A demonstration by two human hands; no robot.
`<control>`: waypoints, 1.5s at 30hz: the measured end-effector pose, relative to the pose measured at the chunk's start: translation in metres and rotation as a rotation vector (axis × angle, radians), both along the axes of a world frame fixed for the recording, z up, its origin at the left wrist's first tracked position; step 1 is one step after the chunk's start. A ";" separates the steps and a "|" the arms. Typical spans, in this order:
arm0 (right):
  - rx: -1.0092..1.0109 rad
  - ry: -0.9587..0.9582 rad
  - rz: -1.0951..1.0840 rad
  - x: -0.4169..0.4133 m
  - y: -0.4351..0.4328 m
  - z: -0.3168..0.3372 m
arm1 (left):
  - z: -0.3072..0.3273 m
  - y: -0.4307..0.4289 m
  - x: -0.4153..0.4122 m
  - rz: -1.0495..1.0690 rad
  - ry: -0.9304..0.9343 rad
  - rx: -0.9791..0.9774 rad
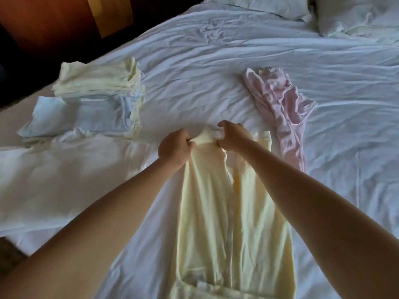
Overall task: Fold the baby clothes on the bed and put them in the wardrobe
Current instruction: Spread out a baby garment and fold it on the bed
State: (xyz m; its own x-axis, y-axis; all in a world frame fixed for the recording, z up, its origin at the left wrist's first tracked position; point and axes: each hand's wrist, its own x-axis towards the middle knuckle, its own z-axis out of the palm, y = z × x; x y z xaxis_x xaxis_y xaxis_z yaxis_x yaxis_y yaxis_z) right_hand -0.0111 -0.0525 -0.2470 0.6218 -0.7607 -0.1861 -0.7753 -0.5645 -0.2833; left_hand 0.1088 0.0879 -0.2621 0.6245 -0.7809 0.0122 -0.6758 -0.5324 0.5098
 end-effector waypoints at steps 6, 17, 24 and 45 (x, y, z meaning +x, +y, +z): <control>-0.076 -0.285 -0.014 -0.001 0.012 0.014 | 0.003 0.007 -0.005 0.032 0.057 -0.069; -0.098 -0.533 0.095 -0.070 0.100 0.101 | 0.066 0.082 -0.028 -0.117 0.131 -0.234; -0.058 -0.394 0.221 -0.127 0.179 0.093 | 0.060 0.142 -0.056 -0.275 -0.103 -0.136; -0.059 0.109 0.309 -0.139 0.163 0.003 | -0.011 0.131 -0.101 -0.587 -0.385 0.270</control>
